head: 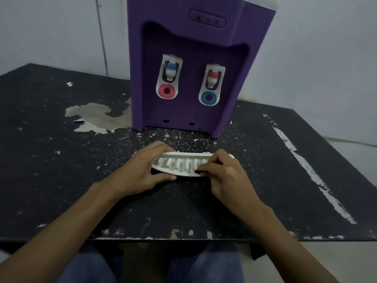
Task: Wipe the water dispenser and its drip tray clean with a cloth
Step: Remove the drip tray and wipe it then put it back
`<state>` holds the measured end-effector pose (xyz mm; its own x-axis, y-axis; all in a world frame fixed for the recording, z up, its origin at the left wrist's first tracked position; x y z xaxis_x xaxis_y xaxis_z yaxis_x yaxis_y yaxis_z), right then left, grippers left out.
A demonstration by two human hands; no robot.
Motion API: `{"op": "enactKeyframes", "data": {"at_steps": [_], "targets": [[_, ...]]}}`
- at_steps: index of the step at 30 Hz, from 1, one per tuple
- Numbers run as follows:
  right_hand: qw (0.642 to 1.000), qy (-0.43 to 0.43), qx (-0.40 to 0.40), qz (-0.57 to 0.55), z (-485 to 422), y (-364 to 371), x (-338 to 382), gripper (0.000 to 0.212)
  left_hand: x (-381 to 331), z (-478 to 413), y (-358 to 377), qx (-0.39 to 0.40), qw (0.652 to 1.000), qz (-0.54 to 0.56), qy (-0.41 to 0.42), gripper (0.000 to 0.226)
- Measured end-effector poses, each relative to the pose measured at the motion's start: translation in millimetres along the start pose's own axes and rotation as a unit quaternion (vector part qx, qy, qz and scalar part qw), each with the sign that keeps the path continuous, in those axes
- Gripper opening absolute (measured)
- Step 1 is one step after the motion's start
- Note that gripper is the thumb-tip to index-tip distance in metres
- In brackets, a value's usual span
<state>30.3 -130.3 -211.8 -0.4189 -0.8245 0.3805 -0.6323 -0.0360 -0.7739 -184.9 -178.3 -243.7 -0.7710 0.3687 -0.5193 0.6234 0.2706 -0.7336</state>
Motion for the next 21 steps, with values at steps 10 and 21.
{"op": "enactKeyframes", "data": {"at_steps": [10, 21], "targets": [[0.998, 0.004, 0.035, -0.043, -12, 4, 12, 0.018, -5, -1, -1, -0.01, 1.0, -0.004, 0.006, 0.052], [0.996, 0.034, 0.024, -0.079, -5, 6, 11, 0.017, -8, 0, 0, -0.008, 1.0, -0.01, 0.014, 0.053]]}}
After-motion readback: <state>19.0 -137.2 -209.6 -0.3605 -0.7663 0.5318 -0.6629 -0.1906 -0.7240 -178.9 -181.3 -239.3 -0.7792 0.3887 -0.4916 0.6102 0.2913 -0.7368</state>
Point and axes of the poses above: each hand's wrist, its own z-axis away from the middle knuckle, its own y-axis out of the palm, x = y × z, the point moved 4 cm from there along -z, towards the middle knuckle, and after that the axes turned 11 degrees about -z, right-handed, at the moved point
